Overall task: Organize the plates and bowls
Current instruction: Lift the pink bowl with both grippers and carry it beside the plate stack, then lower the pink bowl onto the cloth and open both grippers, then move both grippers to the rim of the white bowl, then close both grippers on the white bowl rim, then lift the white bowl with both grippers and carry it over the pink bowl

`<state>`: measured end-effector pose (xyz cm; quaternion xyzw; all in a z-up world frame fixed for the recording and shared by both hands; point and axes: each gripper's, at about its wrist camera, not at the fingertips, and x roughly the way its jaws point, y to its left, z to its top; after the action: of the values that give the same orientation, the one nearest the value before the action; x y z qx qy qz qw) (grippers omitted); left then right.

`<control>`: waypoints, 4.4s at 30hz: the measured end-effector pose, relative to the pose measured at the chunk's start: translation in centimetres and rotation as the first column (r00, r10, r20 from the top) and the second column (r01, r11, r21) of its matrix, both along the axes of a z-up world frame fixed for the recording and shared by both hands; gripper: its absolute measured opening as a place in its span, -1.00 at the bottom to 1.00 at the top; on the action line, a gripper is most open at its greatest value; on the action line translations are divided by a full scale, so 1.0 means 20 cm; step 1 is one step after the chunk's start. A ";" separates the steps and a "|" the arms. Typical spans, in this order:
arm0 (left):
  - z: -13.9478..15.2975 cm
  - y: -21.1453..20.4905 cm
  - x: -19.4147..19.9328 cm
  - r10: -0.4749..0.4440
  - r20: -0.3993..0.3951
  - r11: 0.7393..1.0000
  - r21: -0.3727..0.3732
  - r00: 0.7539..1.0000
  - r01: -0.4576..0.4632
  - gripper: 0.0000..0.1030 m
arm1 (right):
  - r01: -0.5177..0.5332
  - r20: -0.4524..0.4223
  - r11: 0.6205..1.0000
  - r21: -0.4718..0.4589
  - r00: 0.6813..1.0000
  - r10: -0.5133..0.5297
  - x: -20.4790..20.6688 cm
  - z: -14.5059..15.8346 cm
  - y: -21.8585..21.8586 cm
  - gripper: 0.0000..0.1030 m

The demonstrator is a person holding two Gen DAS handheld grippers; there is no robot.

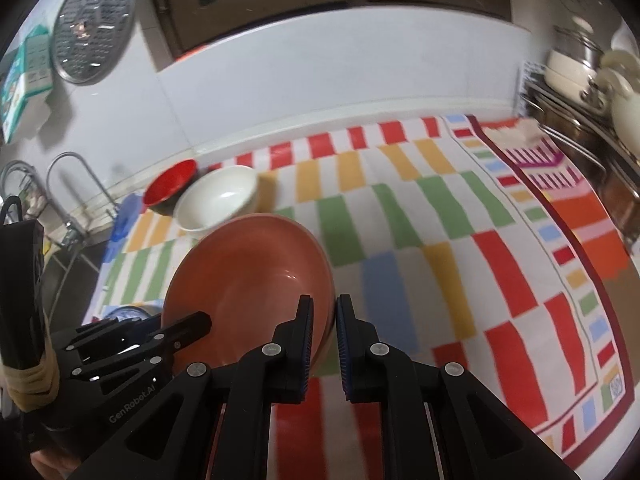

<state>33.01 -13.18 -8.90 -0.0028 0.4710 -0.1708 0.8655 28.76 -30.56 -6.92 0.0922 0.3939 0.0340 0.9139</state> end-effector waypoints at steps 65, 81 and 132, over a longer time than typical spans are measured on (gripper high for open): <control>0.30 0.43 0.36 0.252 0.205 0.962 0.055 0.946 -0.268 0.29 | -0.275 0.085 0.959 -0.067 0.956 0.280 0.61 0.23 0.33 -0.35; 0.07 0.58 0.73 0.261 0.103 0.960 0.080 0.960 -0.269 0.27 | -0.380 -0.069 0.921 -0.080 0.924 0.376 1.05 0.07 0.56 -0.35; 0.18 0.39 0.61 0.157 0.101 0.984 0.072 0.982 -0.164 -0.72 | -0.308 -0.105 0.949 -0.069 0.948 0.300 0.86 0.17 0.42 -0.80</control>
<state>45.20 -5.43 -5.26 0.0022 0.4339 -0.0812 0.8973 45.91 -22.09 -3.44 -0.0070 0.4468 0.1533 0.8814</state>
